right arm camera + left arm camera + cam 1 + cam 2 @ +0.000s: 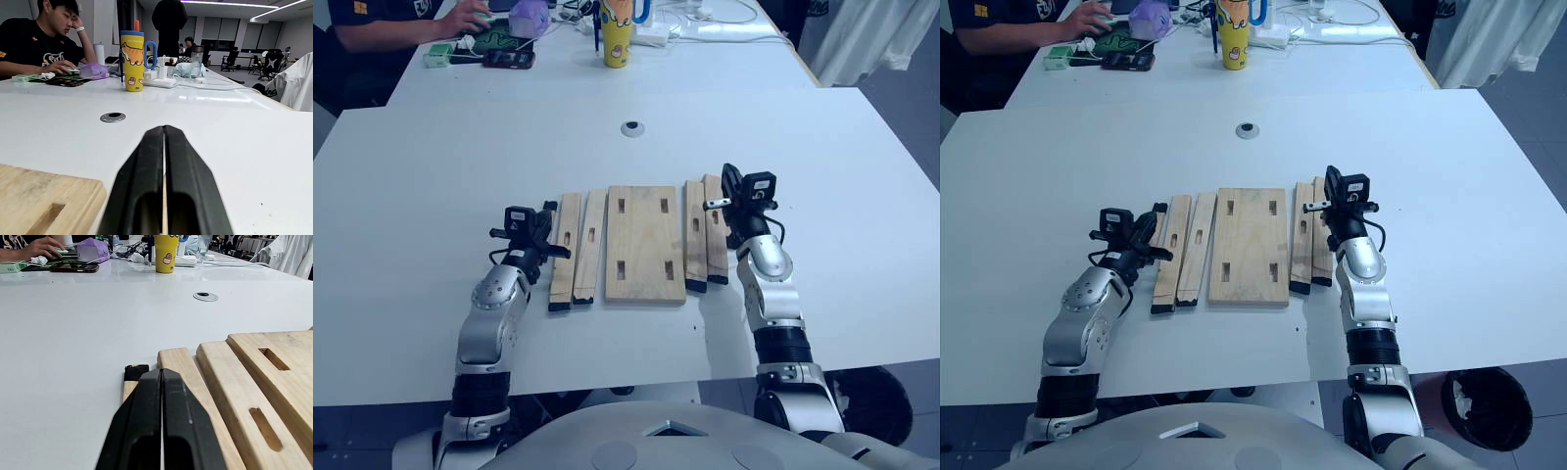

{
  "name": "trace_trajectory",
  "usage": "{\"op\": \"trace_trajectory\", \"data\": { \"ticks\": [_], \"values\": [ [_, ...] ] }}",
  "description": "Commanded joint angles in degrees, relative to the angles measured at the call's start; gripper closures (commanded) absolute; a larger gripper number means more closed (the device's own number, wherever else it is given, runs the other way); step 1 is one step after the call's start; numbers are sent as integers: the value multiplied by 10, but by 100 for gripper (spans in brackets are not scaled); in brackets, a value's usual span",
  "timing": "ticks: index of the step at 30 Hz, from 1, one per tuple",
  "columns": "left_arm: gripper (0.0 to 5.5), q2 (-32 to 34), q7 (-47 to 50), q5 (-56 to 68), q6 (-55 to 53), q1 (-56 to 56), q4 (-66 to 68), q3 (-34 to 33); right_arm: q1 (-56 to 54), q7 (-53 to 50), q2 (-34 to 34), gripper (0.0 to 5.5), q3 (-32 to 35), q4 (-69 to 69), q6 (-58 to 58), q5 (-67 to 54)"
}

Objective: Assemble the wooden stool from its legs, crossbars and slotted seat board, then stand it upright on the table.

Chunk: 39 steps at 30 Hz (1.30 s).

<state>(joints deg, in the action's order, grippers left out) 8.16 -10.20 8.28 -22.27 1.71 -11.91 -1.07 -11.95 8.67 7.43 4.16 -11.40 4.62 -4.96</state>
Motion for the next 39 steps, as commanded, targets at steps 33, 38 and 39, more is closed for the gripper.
{"op": "trace_trajectory", "data": {
  "ticks": [33,38,39],
  "values": [
    [427,12,4,-23,7,3,30,3,11,13,-4,550,-6,15,-19,-3],
    [340,28,2,-32,-12,7,43,7,13,10,-7,550,-8,16,-19,-2],
    [322,31,0,-35,-17,7,40,9,14,10,-8,550,-9,19,-20,-2]
  ]
}}
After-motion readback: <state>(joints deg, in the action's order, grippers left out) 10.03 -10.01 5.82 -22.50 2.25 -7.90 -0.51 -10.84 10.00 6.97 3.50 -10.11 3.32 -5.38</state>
